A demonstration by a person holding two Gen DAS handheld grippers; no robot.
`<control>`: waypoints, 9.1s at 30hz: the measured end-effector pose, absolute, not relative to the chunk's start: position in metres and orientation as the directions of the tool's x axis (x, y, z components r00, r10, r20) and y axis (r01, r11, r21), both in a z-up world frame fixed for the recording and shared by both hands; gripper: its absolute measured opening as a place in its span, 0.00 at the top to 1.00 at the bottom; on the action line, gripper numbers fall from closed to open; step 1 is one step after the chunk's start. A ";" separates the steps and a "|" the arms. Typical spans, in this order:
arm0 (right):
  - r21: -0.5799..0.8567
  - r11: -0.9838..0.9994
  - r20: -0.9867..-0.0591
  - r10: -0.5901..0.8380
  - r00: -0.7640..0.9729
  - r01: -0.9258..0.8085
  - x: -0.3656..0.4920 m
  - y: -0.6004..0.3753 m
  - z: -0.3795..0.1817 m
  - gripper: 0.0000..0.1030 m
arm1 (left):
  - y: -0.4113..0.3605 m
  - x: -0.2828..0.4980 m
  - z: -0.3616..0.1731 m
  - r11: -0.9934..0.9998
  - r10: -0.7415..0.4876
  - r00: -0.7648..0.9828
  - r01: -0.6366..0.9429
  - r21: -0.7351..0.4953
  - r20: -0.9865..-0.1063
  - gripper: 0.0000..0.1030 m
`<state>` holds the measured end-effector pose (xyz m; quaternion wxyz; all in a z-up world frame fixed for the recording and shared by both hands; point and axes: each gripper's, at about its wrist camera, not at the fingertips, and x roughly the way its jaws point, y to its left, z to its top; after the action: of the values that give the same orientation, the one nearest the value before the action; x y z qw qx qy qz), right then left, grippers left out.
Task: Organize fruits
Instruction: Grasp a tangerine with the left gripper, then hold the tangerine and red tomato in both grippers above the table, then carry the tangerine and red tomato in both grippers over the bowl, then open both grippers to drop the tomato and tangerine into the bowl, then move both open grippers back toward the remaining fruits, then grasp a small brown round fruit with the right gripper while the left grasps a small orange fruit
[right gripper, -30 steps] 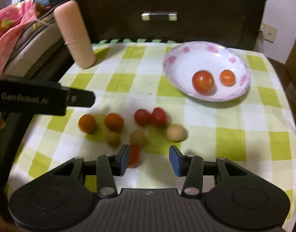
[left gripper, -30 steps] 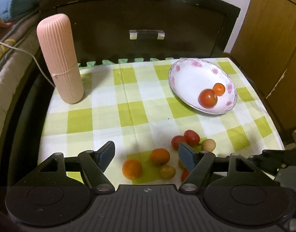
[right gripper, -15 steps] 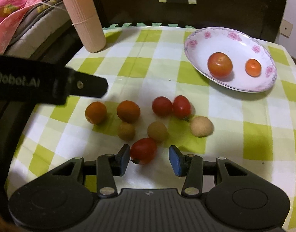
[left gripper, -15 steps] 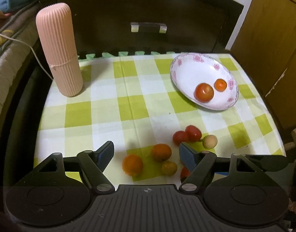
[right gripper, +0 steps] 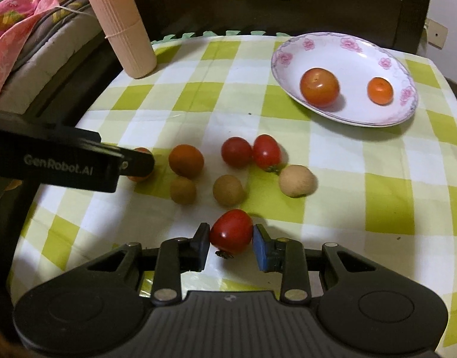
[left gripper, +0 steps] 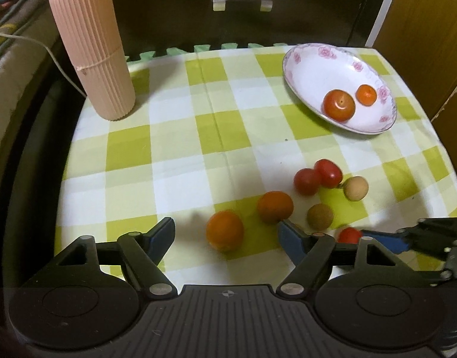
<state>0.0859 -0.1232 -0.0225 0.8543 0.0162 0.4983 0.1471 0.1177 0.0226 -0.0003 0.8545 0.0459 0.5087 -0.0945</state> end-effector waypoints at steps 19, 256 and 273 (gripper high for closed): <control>0.210 0.953 -0.852 0.287 0.438 -0.217 0.089 -0.128 -0.029 0.70 | 0.014 0.132 -0.031 0.981 -0.102 0.394 0.193 -0.027 -0.914 0.61; 0.062 0.979 -0.830 0.157 0.535 -0.192 0.117 -0.160 0.007 0.69 | -0.029 0.132 0.014 0.960 -0.169 0.490 0.278 -0.031 -0.855 0.28; 0.080 0.971 -0.861 0.181 0.476 -0.224 0.136 -0.150 -0.019 0.69 | -0.018 0.120 -0.002 0.962 -0.204 0.400 0.252 -0.106 -0.893 0.28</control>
<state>0.1361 -0.1496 -0.0194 0.8588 -0.0219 0.4981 0.1179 0.1199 -0.0185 -0.0023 0.8365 0.0228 0.5303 -0.1362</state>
